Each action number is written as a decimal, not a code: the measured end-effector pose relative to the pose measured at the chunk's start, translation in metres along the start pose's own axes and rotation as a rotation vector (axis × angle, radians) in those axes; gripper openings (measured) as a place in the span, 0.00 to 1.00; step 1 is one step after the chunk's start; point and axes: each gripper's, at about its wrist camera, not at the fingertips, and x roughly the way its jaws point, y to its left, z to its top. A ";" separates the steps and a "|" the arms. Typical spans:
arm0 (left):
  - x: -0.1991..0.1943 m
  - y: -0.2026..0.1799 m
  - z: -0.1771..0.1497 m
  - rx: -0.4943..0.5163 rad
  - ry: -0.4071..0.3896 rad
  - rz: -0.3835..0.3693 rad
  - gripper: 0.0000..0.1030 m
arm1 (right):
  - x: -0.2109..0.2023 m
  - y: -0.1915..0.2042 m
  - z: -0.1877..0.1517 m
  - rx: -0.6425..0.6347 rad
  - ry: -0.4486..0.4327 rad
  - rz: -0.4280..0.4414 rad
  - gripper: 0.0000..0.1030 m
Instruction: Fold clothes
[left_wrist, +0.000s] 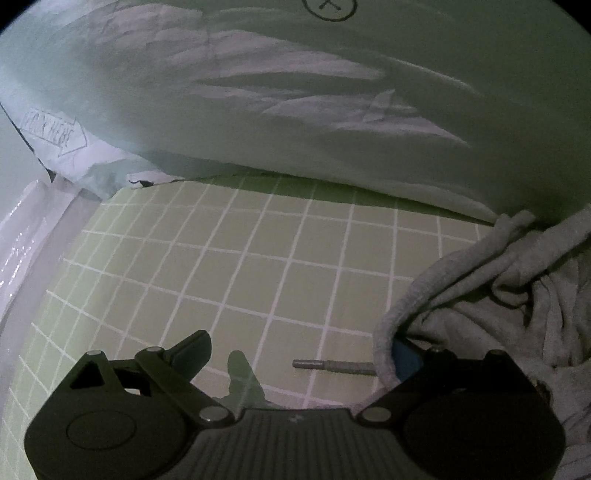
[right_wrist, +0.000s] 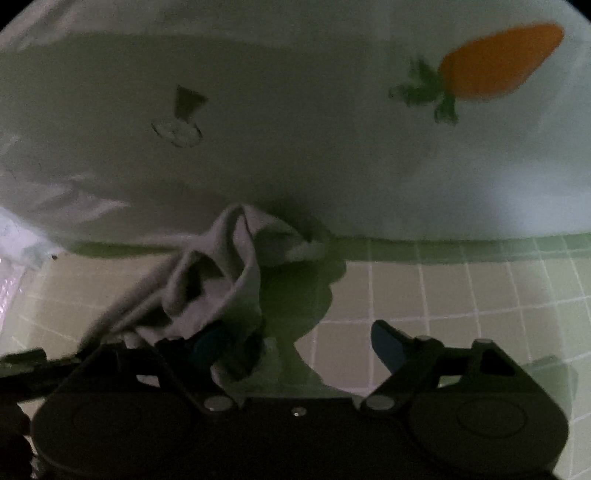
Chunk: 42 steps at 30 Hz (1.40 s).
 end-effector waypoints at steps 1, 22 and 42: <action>0.000 0.000 -0.001 -0.002 0.001 0.000 0.95 | 0.000 0.004 -0.001 -0.021 0.003 -0.002 0.84; -0.045 0.010 0.000 -0.088 -0.173 -0.047 0.99 | -0.044 0.010 -0.019 -0.227 -0.160 -0.473 0.77; -0.118 0.044 -0.110 -0.027 -0.103 -0.040 0.99 | -0.163 0.040 -0.144 -0.190 -0.202 -0.359 0.86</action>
